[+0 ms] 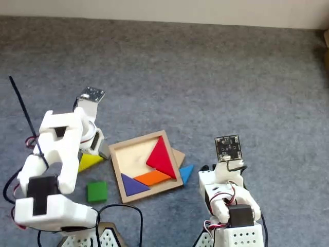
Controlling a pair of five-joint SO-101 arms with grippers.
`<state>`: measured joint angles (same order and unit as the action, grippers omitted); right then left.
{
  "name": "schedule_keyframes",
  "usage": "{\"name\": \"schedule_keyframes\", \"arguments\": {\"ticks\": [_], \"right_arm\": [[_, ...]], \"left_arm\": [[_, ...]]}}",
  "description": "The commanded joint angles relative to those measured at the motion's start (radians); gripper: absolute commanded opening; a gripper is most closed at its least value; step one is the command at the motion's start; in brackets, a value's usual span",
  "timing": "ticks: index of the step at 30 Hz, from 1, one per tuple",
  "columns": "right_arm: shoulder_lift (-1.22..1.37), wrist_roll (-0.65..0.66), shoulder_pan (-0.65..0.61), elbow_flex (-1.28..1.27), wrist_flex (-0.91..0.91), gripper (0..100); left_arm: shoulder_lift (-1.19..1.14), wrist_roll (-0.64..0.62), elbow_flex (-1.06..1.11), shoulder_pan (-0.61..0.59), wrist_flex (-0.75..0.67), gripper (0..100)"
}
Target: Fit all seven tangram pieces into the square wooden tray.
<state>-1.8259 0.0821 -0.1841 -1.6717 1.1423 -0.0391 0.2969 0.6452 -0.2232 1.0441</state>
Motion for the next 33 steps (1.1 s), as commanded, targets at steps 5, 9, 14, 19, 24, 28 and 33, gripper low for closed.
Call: {"name": "schedule_keyframes", "arguments": {"ticks": [5,9,14,19,24,28,33], "right_arm": [[-0.010,-0.005,0.012,-0.097,-0.018,7.7],[-0.010,-0.005,0.012,-0.097,-0.018,7.7],[-0.010,-0.005,0.012,-0.097,-0.018,7.7],[-0.010,-0.005,0.012,-0.097,-0.018,7.7],[-0.010,-0.005,0.012,-0.097,-0.018,7.7],[-0.010,-0.005,0.012,-0.097,-0.018,7.7],[-0.010,-0.005,0.012,-0.097,-0.018,7.7]], "left_arm": [[-0.191,-0.014,-0.239,0.058,0.161,9],[-0.185,-0.014,-0.263,0.061,0.189,4],[-0.081,-0.014,-0.265,0.065,0.229,4],[0.076,-0.014,-0.262,0.145,0.327,4],[0.130,-0.017,-0.266,0.179,0.362,5],[0.128,-0.020,-0.257,0.128,0.367,19],[0.127,-0.012,-0.265,0.025,0.356,26]]}}
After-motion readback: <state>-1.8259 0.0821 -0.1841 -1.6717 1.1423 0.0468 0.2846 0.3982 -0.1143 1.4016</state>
